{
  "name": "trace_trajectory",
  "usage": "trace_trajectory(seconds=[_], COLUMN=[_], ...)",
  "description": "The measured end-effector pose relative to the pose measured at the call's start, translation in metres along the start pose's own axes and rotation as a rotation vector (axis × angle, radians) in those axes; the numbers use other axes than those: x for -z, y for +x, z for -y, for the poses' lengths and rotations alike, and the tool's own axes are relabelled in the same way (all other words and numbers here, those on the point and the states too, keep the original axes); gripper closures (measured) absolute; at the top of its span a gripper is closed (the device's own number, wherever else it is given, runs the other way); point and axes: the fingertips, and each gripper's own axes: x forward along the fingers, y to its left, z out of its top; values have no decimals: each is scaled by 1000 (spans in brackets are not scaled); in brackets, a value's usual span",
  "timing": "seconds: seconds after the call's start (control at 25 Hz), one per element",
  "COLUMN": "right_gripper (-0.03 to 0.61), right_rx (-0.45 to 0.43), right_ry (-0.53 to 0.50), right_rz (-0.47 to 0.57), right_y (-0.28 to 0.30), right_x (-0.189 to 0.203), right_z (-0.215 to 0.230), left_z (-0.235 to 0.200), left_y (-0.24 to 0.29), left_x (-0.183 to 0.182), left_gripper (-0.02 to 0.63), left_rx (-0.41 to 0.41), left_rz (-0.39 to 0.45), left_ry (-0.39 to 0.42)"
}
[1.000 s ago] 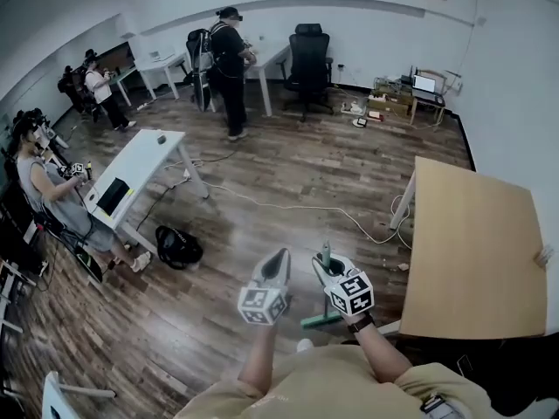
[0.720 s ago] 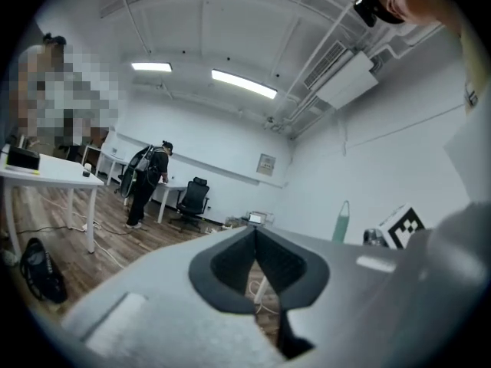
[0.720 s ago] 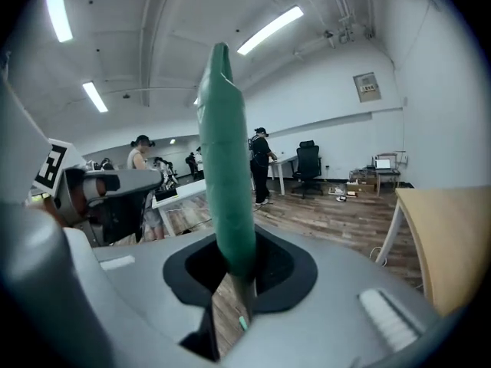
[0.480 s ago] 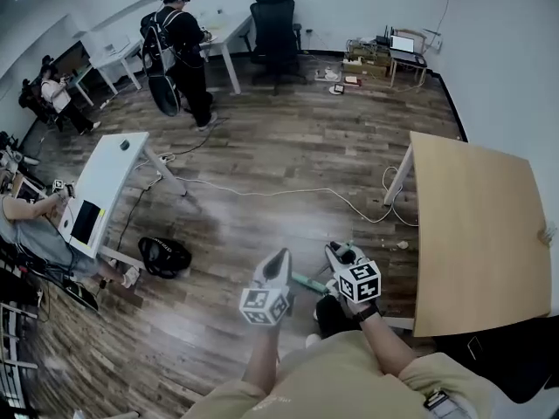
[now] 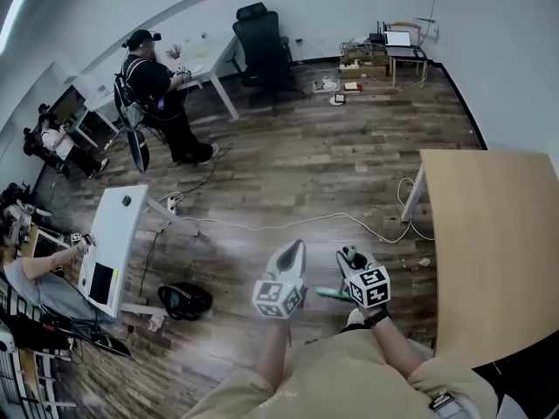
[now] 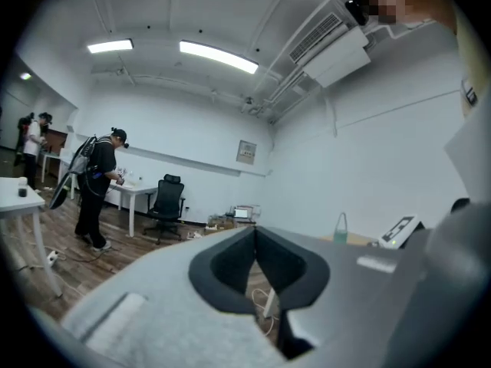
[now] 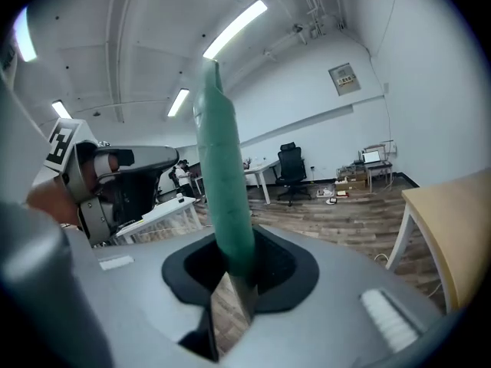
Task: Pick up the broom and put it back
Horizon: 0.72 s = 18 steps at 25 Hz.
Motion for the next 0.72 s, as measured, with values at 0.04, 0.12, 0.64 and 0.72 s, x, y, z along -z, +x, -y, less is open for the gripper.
trace_trajectory(seconds=[0.04, 0.12, 0.64, 0.72], right_gripper=[506, 506, 522, 522], right_rx=[-4, -15, 407, 482], right_ry=[-18, -59, -39, -18], right_rz=[24, 75, 199, 213], right_y=[5, 16, 75, 96], right_x=[-10, -30, -98, -108], right_z=[11, 26, 137, 153], left_z=[1, 3, -78, -92], left_y=[15, 41, 205, 228], left_x=[0, 6, -9, -23], left_gripper=[612, 612, 612, 612], left_rx=[20, 78, 271, 349], left_rz=[0, -18, 2, 18], left_ry=[5, -7, 18, 41])
